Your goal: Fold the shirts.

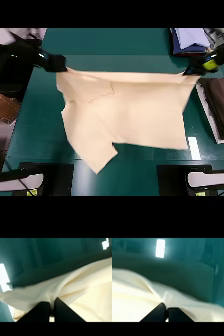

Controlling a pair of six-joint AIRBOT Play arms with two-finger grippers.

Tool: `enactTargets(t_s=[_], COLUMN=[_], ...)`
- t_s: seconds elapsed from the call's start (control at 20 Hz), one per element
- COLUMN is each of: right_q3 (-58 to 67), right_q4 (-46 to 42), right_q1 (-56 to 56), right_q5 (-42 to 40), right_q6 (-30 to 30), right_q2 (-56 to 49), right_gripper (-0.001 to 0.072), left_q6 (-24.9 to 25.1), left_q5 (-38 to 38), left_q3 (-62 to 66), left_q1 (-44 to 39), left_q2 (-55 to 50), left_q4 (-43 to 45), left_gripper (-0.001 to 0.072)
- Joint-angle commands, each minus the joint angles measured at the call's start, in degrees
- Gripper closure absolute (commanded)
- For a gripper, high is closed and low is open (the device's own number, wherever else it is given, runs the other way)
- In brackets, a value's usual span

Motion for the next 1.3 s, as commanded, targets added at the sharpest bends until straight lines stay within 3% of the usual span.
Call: enactTargets(t_s=[0.0, 0.15, 0.3, 0.5, 0.8, 0.85, 0.9, 0.95, 1.0, 1.25], right_q3=[3.7, 12.1, 12.8, -1.9, -17.9, -18.8, -19.0, -18.7, -17.7, -24.1], right_q4=[0.0, -0.1, -0.3, -4.4, -4.1, -4.0, -4.1, -4.1, -3.8, 0.5], right_q1=[0.4, 0.4, 0.4, 0.4, 0.4, 0.4, 0.4, 0.2, -0.3, -4.6], right_q5=[-3.9, -6.6, -4.8, -5.8, -13.3, -13.4, -13.3, -12.7, -10.9, -6.6], right_q6=[-1.5, -2.1, -4.2, -4.8, -4.8, -4.7, -4.7, -4.7, -4.7, -5.5], right_q2=[-10.6, -15.6, -15.3, -7.3, -2.2, -2.2, -2.2, -2.2, -2.1, 9.6], right_gripper=[0.0697, 0.0697, 0.0697, 0.0697, 0.0695, 0.0651, 0.0425, 0.0311, 0.0311, 0.0312], left_q6=[1.2, 1.2, 1.2, 1.2, 1.1, 1.1, 1.2, 1.1, 1.2, 0.5], left_q5=[9.7, 17.9, 14.2, 2.3, 3.6, 3.6, 3.5, 2.8, 1.7, -2.5], left_q3=[-1.6, -1.4, -0.2, -1.9, -10.9, -11.6, -11.6, -11.5, -11.4, -18.9], left_q1=[0.0, 0.0, 0.2, 0.1, 0.1, 0.1, 0.1, 0.1, 0.2, 0.2], left_q2=[-9.9, -11.6, -11.5, -11.4, -11.5, -11.5, -11.4, -11.0, -10.0, 4.5], left_q4=[-0.2, 0.2, 1.0, 1.1, -0.2, -0.2, -0.2, -0.2, -0.2, 4.9], left_gripper=[0.0680, 0.0680, 0.0679, 0.0680, 0.0678, 0.0644, 0.0338, 0.0123, 0.0210, 0.0196])
